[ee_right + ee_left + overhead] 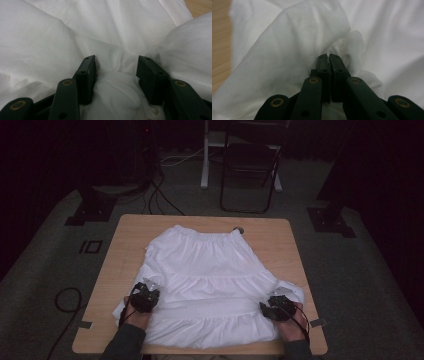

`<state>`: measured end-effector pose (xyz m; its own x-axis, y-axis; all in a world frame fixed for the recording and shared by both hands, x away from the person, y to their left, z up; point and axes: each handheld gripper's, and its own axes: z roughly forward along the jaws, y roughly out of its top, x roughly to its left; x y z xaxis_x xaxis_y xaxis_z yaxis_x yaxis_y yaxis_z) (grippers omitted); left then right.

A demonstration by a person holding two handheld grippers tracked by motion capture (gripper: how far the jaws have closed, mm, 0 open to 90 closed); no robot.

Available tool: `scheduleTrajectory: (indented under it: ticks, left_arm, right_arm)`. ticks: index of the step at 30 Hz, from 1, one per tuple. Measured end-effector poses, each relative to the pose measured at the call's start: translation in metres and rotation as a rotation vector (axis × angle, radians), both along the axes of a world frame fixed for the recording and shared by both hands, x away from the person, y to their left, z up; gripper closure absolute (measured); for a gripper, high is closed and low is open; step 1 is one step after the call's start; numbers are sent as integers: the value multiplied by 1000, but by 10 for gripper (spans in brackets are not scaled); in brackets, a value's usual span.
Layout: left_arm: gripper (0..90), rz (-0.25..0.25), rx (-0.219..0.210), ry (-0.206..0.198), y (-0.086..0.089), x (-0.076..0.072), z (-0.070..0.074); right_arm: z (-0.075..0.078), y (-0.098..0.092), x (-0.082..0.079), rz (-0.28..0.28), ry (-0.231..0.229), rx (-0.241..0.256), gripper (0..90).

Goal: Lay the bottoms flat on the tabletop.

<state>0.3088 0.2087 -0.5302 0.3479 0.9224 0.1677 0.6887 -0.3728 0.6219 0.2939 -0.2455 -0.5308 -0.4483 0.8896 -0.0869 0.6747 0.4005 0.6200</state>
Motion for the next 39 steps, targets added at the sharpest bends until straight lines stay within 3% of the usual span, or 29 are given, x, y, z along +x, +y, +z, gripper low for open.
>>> scheduleTrajectory:
  ticks: [6,18,21,28,33,39]
  left_arm:
    - [881,86,-48,-2,39,-8,1]
    - [880,146,-12,-16,59,-15,3]
    - [880,157,18,-16,62,-17,2]
    - [877,201,-10,-10,78,-23,3]
    - [875,208,6,-12,82,-28,4]
    - [863,266,22,-18,96,-34,5]
  right_arm:
    - [-1,-7,0,-7,4,6,519]
    - [-2,-16,-1,-18,3,28,529]
    - [-1,-16,-1,-20,5,27,541]
    - [-2,-24,-1,-43,-5,27,580]
    - [-2,-33,1,-66,-5,35,596]
    - [-3,-43,2,-94,-7,49,598]
